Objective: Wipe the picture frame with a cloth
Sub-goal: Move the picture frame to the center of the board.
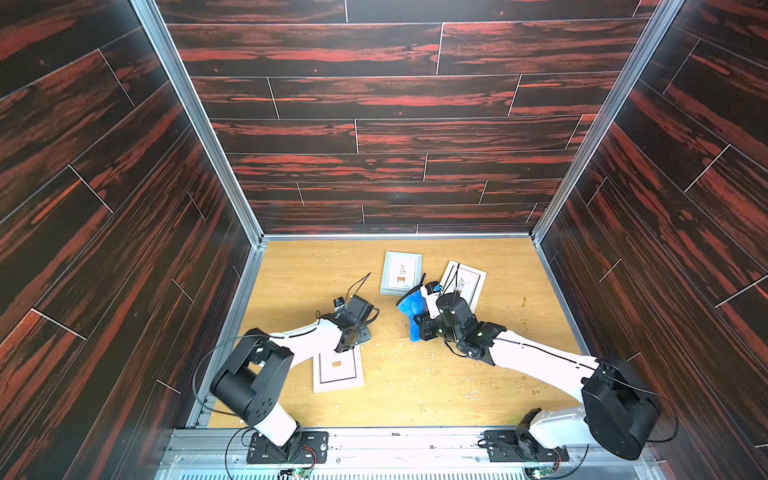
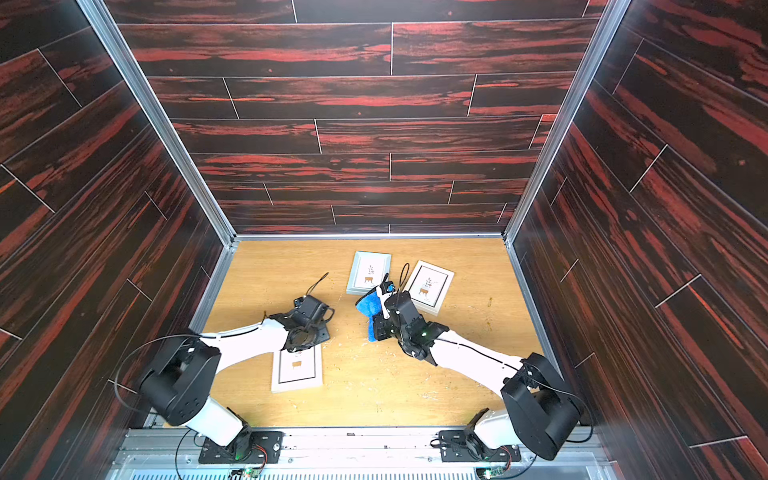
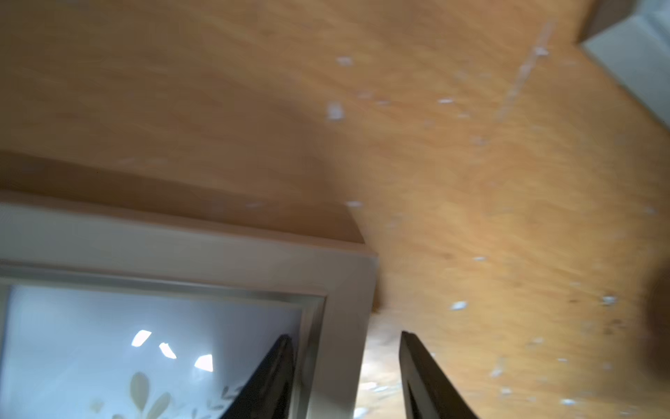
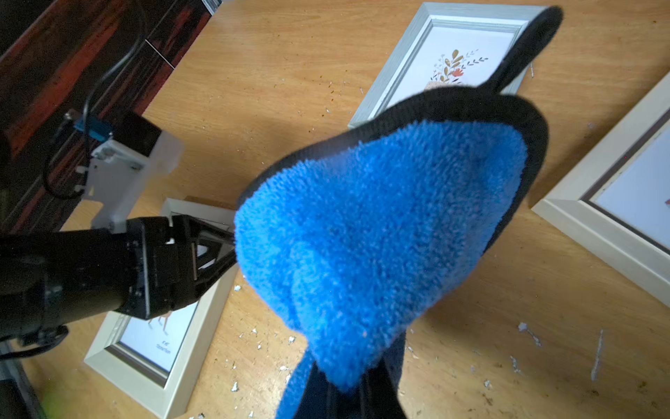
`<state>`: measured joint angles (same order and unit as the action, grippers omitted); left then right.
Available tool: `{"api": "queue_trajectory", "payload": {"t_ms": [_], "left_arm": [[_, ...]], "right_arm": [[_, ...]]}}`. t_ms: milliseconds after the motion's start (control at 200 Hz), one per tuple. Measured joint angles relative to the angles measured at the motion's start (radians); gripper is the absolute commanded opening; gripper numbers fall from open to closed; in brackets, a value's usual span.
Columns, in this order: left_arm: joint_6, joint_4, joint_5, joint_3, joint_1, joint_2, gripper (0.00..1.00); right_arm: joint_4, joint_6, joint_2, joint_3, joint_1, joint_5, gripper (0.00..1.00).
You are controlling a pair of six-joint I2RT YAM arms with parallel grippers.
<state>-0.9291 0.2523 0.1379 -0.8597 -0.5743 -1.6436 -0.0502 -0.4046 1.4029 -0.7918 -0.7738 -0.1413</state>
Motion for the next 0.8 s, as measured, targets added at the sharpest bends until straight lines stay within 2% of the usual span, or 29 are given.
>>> {"api": "queue_trajectory", "payload": {"t_ms": [145, 331, 421, 536, 651, 797], "left_arm": [[-0.008, -0.031, -0.065, -0.077, -0.045, -0.064, 0.51], [0.016, 0.014, -0.093, -0.098, -0.063, -0.040, 0.61], [0.061, 0.083, -0.073, -0.100, -0.056, 0.025, 0.66], [0.106, 0.146, -0.018, -0.072, -0.034, 0.170, 0.67], [0.150, 0.159, 0.002, 0.041, 0.047, 0.333, 0.65], [0.203, 0.200, 0.005, 0.169, 0.139, 0.410, 0.65]], "right_arm": [[0.002, -0.003, 0.000, 0.000, 0.000, -0.006, 0.00], [0.002, -0.006, 0.000, 0.001, 0.000, -0.004, 0.00], [0.001, -0.007, 0.002, 0.001, 0.000, 0.006, 0.00], [-0.001, -0.015, 0.011, 0.001, -0.008, 0.026, 0.00], [-0.002, -0.031, 0.037, 0.000, -0.042, 0.037, 0.00], [0.011, -0.049, 0.085, -0.014, -0.102, 0.040, 0.00]]}}
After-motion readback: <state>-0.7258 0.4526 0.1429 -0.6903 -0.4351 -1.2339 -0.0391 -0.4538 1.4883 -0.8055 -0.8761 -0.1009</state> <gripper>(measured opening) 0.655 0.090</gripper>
